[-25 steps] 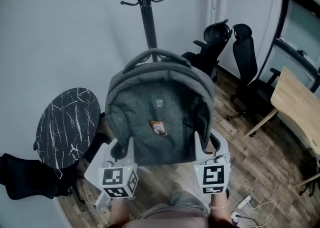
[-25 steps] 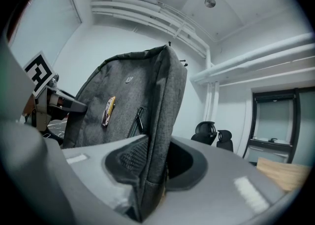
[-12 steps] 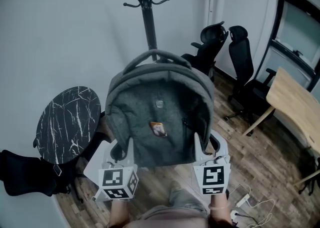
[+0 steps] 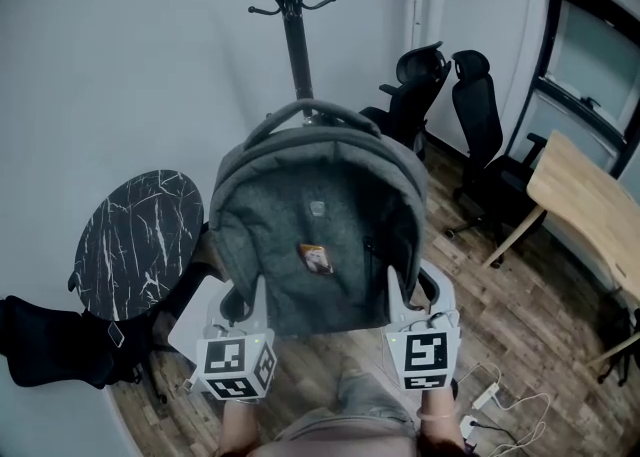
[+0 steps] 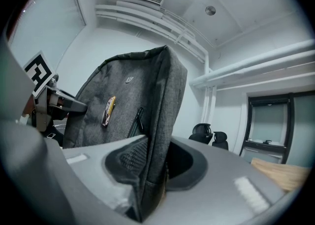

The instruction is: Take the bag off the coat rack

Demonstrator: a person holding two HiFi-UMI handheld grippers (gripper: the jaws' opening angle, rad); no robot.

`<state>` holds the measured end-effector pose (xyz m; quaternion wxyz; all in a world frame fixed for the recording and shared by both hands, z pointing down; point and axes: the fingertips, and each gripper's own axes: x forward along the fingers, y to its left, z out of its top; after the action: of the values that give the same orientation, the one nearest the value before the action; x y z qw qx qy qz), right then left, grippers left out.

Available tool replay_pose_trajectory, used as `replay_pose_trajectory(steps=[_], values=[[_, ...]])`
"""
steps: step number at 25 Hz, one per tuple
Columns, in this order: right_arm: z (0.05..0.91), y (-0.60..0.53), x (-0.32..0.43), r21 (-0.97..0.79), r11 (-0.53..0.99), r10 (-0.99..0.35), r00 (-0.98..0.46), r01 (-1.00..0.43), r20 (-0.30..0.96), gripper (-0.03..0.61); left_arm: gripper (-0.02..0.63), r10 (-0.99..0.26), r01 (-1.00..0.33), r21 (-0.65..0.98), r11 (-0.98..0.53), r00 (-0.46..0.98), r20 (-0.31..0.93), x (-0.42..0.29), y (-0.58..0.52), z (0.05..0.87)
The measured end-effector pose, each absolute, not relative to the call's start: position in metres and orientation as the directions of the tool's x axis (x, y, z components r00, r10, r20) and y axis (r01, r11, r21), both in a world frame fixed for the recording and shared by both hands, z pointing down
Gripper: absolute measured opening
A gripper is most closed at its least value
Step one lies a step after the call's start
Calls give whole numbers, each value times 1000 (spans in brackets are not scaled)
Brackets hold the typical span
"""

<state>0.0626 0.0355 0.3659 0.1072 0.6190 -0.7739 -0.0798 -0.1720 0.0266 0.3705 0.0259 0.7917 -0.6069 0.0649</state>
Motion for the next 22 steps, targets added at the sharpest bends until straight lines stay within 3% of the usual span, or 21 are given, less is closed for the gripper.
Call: replay_pose_trajectory(steps=[22], values=[[365, 88, 61, 277, 234, -972, -226, -932, 62, 95, 77, -961, -967, -17, -254, 250, 121, -173, 78, 372]])
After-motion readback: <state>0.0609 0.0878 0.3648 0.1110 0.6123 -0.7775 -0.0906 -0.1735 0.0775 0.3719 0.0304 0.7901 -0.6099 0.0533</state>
